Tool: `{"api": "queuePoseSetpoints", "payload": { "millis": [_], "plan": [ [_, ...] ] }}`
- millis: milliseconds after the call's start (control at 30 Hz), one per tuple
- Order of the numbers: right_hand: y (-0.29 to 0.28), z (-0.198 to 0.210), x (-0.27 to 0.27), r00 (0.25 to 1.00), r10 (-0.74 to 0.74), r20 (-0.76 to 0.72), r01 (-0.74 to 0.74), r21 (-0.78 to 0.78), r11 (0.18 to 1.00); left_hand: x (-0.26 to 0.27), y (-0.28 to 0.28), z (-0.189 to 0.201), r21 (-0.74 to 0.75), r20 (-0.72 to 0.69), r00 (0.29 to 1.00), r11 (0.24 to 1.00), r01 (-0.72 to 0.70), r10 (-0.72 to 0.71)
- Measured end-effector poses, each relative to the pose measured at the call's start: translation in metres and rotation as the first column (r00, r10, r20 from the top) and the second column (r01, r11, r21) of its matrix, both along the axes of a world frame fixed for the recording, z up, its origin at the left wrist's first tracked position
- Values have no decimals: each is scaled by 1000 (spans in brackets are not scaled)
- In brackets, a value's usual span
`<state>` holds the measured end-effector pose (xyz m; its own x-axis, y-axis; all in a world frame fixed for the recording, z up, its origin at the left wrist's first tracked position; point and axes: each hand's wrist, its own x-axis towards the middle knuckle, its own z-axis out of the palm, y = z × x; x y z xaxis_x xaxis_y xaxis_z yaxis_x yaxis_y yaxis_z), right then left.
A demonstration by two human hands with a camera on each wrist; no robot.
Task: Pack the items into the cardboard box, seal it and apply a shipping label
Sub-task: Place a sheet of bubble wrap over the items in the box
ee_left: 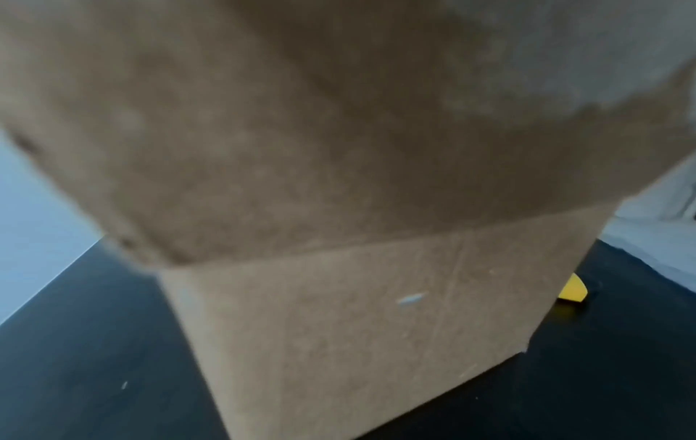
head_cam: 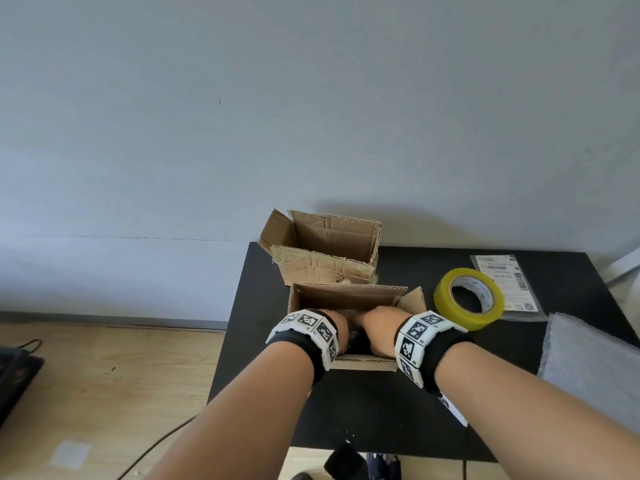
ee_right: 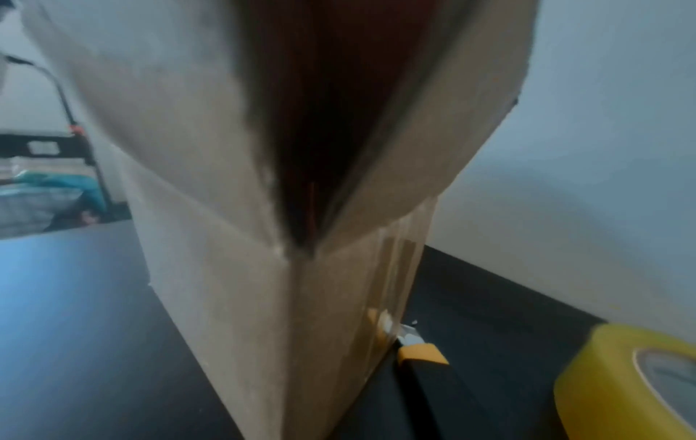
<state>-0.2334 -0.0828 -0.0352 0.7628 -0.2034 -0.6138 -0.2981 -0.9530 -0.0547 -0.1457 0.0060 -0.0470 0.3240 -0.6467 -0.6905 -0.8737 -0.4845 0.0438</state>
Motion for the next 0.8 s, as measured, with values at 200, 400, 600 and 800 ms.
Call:
{"api": "queuePoseSetpoints", "payload": {
  "millis": [200, 400, 600, 800],
  "plan": [
    [4, -12, 2, 996, 40, -77, -41, -14, 999, 7, 8, -47, 31, 52, 999, 999, -11, 9],
    [5, -17, 6, 987, 63, -146, -66, -21, 998, 3, 9, -52, 50, 48, 998, 998, -38, 36],
    [5, -5, 4, 999, 38, -33, -40, -76, 996, 20, -2, -72, 80, -24, 999, 996, -36, 38],
    [3, -3, -4, 998, 19, -56, -24, -92, 995, 3, 0, -35, -19, 29, 999, 999, 32, -32]
  ]
}}
